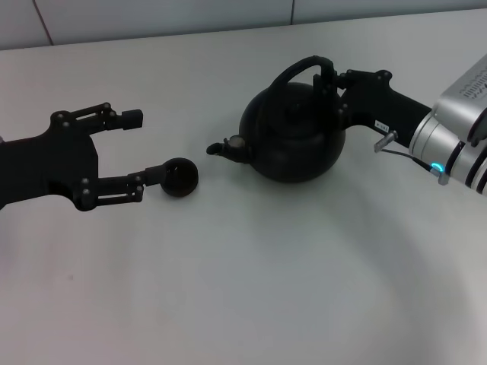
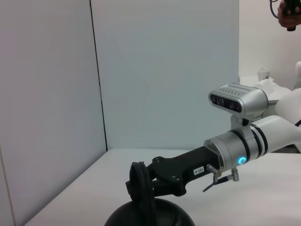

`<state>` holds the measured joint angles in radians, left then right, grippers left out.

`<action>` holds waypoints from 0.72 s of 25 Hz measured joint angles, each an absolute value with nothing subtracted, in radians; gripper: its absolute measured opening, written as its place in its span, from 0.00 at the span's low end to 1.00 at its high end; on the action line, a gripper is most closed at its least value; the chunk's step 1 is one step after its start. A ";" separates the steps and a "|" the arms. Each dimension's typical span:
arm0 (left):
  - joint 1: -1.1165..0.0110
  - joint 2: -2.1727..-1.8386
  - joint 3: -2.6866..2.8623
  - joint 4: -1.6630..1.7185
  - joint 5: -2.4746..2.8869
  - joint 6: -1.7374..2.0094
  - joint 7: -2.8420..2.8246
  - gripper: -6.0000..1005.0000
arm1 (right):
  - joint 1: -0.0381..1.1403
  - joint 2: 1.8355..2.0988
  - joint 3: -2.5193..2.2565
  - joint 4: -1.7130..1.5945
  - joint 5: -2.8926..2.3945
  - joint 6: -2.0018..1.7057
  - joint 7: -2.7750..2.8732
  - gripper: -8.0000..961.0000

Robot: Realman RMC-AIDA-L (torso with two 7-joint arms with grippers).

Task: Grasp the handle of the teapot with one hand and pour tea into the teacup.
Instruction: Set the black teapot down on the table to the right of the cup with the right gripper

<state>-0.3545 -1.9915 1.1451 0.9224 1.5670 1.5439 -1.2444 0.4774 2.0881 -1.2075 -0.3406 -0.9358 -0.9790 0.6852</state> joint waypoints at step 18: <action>-0.349 -1.994 1.144 0.925 1.585 1.555 -1.244 0.81 | 0.466 2.083 -1.182 -0.299 -0.922 -0.972 0.675 0.10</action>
